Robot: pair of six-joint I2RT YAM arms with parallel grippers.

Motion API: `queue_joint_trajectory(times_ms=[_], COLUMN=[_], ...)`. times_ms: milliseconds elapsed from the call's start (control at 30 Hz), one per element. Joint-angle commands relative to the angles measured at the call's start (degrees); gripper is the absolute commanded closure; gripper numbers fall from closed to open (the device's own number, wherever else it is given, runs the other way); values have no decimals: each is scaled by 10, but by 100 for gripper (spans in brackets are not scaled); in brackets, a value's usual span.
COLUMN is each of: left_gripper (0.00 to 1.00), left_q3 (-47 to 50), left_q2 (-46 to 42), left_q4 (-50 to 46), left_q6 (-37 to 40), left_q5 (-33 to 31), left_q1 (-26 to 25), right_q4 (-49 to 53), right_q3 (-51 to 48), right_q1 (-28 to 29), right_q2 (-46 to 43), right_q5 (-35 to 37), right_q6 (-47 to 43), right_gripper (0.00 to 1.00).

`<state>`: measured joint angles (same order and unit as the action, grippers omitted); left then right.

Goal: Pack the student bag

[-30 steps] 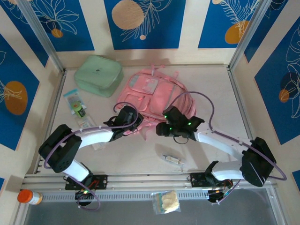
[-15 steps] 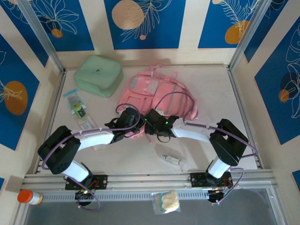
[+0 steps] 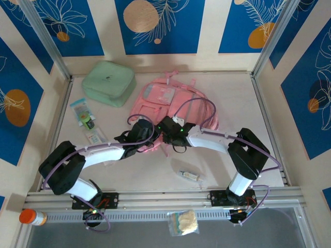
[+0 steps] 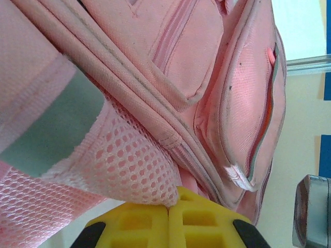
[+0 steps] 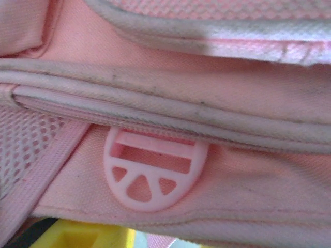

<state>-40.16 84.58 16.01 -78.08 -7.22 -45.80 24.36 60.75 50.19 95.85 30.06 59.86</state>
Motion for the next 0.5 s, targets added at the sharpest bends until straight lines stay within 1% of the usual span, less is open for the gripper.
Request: queue_joint_trajectory(times_ms=[0,67,133,200,233,300,367,400,467], left_gripper=[100,100,100,100,100,100,100,100,100], left_q3=[-14,-17,-13,-14,-16,-18,-19,-20,-21], left_q2=[-32,-34,-35,-35,-35,-30,-27,-25,-26], left_q4=[6,-5,3,6,4,6,12,13,11], left_q6=[33,34,32,37,39,37,33,35,36], left_q5=[-20,-23,-22,-23,-23,-22,-19,-18,-18], left_q1=[-6,-6,-7,-7,-7,-6,-6,-6,-6], right_q4=[63,57,71,45,11,-21,-30,-31,-43], right_q3=[-10,-33,-45,-59,-67,-74,-73,-72,-78], right_q1=[-15,-17,-18,-22,-19,-14,-14,-14,-12], right_q2=[-37,-63,-84,-99,-104,-106,-103,-102,-100], right_q5=[52,51,63,36,19,-11,-35,-38,-40], right_q6=[14,-11,-23,-65,-98,-139,-166,-174,-198], right_gripper=[69,73,73,75,76,76,75,74,70])
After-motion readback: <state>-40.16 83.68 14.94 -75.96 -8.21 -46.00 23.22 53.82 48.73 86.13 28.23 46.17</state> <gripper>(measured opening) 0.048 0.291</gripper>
